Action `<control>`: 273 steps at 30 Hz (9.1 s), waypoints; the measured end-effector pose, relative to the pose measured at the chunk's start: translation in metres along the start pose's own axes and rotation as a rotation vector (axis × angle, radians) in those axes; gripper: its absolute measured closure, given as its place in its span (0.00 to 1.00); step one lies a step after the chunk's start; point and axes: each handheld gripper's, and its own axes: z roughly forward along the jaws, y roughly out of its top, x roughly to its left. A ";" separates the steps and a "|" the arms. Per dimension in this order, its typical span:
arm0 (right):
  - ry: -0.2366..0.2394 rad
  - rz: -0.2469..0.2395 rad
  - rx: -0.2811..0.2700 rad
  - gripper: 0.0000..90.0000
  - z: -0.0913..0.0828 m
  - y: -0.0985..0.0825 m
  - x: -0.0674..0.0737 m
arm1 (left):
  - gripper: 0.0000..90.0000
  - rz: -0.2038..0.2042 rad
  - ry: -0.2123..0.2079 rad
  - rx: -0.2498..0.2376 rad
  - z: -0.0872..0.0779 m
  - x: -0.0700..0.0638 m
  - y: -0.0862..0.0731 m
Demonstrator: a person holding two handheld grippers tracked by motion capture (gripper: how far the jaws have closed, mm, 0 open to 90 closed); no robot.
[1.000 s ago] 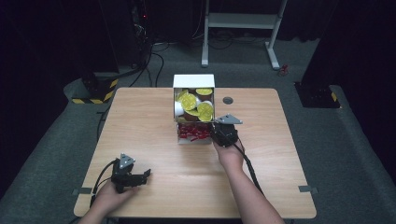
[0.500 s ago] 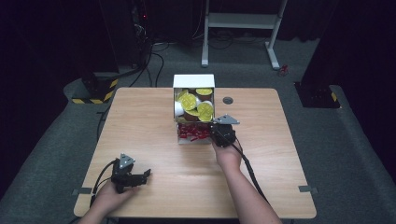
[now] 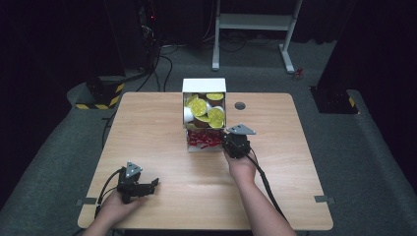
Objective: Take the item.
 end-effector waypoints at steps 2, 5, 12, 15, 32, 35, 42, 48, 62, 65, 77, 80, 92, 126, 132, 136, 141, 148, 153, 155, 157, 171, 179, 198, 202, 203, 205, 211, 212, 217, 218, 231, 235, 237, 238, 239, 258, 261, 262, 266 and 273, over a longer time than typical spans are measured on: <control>0.002 0.002 -0.001 0.96 -0.001 -0.001 0.001 | 0.11 0.000 0.000 0.000 0.000 0.000 0.000; 0.004 0.008 -0.001 0.96 -0.004 -0.001 0.001 | 0.11 0.000 0.001 0.000 0.000 0.000 0.000; 0.015 0.006 -0.008 0.95 -0.007 -0.003 0.001 | 0.11 0.001 0.001 0.000 0.000 0.000 0.000; 0.026 0.015 -0.018 0.95 -0.009 -0.005 -0.001 | 0.11 0.000 0.001 0.000 0.000 0.000 0.000; 0.045 0.021 -0.040 0.95 -0.023 -0.013 0.000 | 0.11 0.000 0.000 0.000 0.000 0.000 0.000; 0.049 0.024 -0.050 0.95 -0.026 -0.015 -0.001 | 0.11 0.000 0.000 0.000 0.000 0.000 0.000; 0.053 0.020 -0.060 0.95 -0.031 -0.018 -0.001 | 0.11 0.000 0.000 -0.001 0.000 0.000 0.000; 0.056 0.023 -0.073 0.96 -0.037 -0.021 -0.001 | 0.11 0.002 0.002 -0.003 0.000 0.000 0.000; 0.064 0.029 -0.092 0.96 -0.046 -0.028 0.000 | 0.11 0.001 0.002 0.001 0.000 0.000 0.000; 0.065 0.034 -0.098 0.96 -0.049 -0.030 -0.001 | 0.11 0.001 0.002 0.001 0.000 0.000 0.000; 0.079 0.037 -0.131 0.96 -0.062 -0.040 0.000 | 0.11 0.002 0.003 0.000 0.000 0.000 0.000; 0.079 0.031 -0.139 0.96 -0.067 -0.043 0.000 | 0.11 0.002 0.003 0.000 0.000 0.000 0.000; 0.075 0.035 -0.170 0.97 -0.080 -0.053 -0.005 | 0.11 0.002 0.003 0.001 0.000 -0.001 0.000; 0.072 0.074 -0.218 0.98 -0.103 -0.064 -0.014 | 0.11 -0.003 0.000 -0.004 0.000 0.000 0.000; 0.066 0.082 -0.227 0.98 -0.108 -0.064 -0.020 | 0.11 -0.004 0.001 -0.008 0.000 0.000 0.000; 0.047 0.089 -0.231 0.98 -0.110 -0.065 -0.026 | 0.11 -0.004 0.002 -0.008 0.000 0.000 0.000; 0.011 0.076 -0.223 0.98 -0.109 -0.067 -0.031 | 0.11 -0.004 0.001 -0.004 0.000 0.000 0.000; -0.023 0.072 -0.216 0.98 -0.111 -0.070 -0.036 | 0.11 -0.001 0.004 -0.004 0.000 -0.001 0.000; -0.040 0.079 -0.209 0.98 -0.109 -0.072 -0.039 | 0.11 0.002 0.005 -0.001 0.001 -0.001 0.000; -0.046 0.079 -0.203 0.98 -0.109 -0.075 -0.040 | 0.10 0.000 0.004 0.004 0.003 -0.002 0.002; -0.057 0.079 -0.205 0.98 -0.110 -0.076 -0.043 | 0.08 0.001 0.005 0.004 0.003 -0.002 0.002; -0.090 0.099 -0.193 0.98 -0.087 -0.064 -0.064 | 0.08 0.004 0.004 0.003 0.003 -0.002 0.002; -0.110 0.076 -0.189 0.98 -0.077 -0.040 -0.067 | 0.08 0.003 0.007 0.005 0.003 -0.002 0.002; -0.167 0.088 -0.129 0.99 -0.051 -0.028 -0.082 | 0.08 0.008 0.006 0.010 0.002 -0.002 0.002; -0.185 0.079 -0.099 0.99 -0.043 -0.030 -0.085 | 0.08 0.008 0.005 0.010 0.002 -0.002 0.002; -0.194 0.073 -0.085 0.99 -0.039 -0.031 -0.087 | 0.08 0.008 0.005 0.010 0.002 -0.002 0.002; -0.196 0.078 -0.081 0.99 -0.037 -0.031 -0.088 | 0.08 0.007 0.005 0.009 0.002 -0.002 0.002; -0.225 0.074 -0.035 0.99 -0.019 -0.033 -0.096 | 0.08 0.008 0.006 0.010 0.002 -0.002 0.002; -0.230 0.078 -0.030 0.99 -0.016 -0.033 -0.098 | 0.08 0.008 0.006 0.010 0.002 -0.002 0.002; -0.256 0.073 -0.013 0.99 -0.011 -0.031 -0.103 | 0.08 0.010 0.007 0.009 0.002 -0.002 0.002; -0.259 0.081 -0.014 0.99 -0.010 -0.031 -0.104 | 0.08 0.010 0.007 0.010 0.002 -0.002 0.002; -0.304 0.079 0.046 0.98 -0.002 -0.039 -0.110 | 0.08 0.004 0.005 0.009 0.002 -0.002 0.002; -0.308 0.075 0.082 0.98 0.000 -0.041 -0.105 | 0.08 0.004 0.005 0.009 0.002 -0.002 0.002; -0.310 0.080 0.084 0.98 -0.001 -0.041 -0.105 | 0.08 0.005 0.005 0.009 0.002 -0.002 0.002; -0.307 0.081 0.085 0.97 -0.001 -0.040 -0.105 | 0.08 0.005 0.005 0.009 0.002 -0.002 0.002; -0.313 0.079 0.087 0.97 -0.001 -0.041 -0.105 | 0.08 0.005 0.005 0.009 0.002 -0.002 0.002; -0.257 0.113 0.154 0.85 0.009 -0.058 -0.098 | 0.08 0.005 0.005 0.009 0.002 -0.002 0.002; -0.236 0.119 0.145 0.78 0.006 -0.058 -0.093 | 0.08 0.005 0.005 0.009 0.002 -0.002 0.002; -0.229 0.117 0.134 0.77 0.003 -0.058 -0.090 | 0.08 0.005 0.005 0.009 0.002 -0.002 0.002; -0.176 0.132 0.110 0.64 -0.009 -0.060 -0.083 | 0.08 0.005 0.005 0.009 0.002 -0.002 0.002; -0.124 0.144 0.122 0.42 -0.032 -0.076 -0.070 | 0.08 0.009 0.007 0.010 0.002 -0.002 0.002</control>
